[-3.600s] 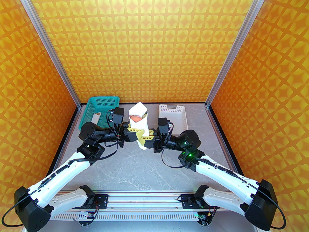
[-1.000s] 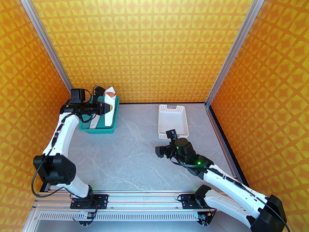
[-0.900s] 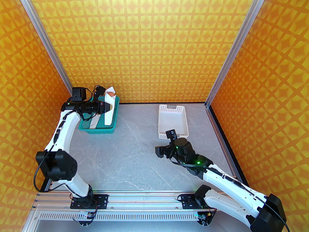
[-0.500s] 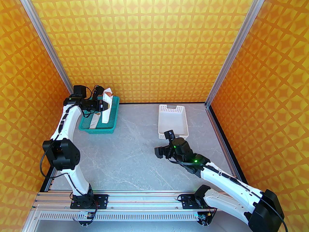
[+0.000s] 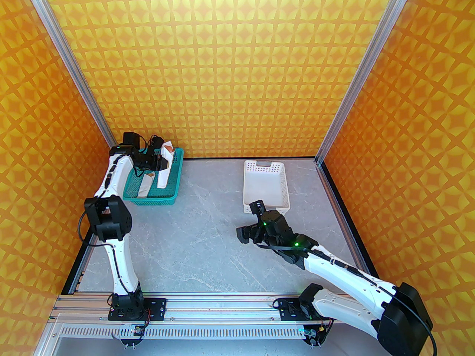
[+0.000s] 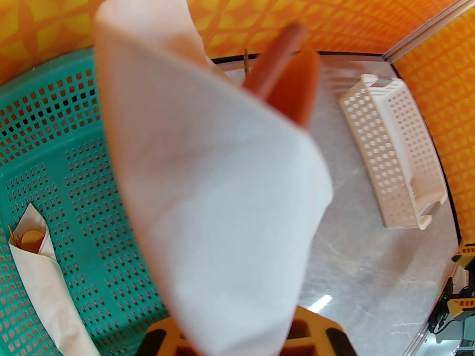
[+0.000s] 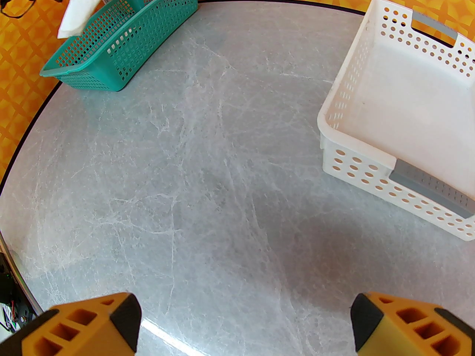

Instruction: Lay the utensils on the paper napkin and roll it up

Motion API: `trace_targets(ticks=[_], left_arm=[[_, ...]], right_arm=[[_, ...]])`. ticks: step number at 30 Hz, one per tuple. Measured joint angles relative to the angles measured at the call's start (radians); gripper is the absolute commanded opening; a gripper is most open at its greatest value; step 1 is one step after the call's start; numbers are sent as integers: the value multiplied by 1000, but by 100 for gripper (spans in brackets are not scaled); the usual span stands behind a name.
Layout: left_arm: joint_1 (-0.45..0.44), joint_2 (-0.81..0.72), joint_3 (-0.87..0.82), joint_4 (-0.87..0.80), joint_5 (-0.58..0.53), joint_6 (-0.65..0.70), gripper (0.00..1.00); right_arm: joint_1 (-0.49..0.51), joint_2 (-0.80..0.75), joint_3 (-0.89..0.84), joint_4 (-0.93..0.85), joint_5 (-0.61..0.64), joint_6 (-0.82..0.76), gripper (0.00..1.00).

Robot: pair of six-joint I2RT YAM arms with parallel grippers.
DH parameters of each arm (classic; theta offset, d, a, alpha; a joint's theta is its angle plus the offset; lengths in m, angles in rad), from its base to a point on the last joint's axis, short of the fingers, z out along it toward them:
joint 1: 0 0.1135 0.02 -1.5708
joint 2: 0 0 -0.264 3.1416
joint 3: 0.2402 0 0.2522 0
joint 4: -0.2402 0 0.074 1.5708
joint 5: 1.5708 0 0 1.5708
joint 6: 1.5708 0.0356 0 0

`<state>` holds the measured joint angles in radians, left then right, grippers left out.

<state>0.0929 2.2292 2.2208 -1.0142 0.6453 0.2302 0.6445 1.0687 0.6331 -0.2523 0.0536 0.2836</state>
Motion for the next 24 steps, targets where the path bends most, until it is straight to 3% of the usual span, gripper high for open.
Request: trace_targets(ticks=[24], left_arm=[[13,246,107,-16,-28,-32,0]], right_arm=[[0,136,44,-3,-8,-8,99]])
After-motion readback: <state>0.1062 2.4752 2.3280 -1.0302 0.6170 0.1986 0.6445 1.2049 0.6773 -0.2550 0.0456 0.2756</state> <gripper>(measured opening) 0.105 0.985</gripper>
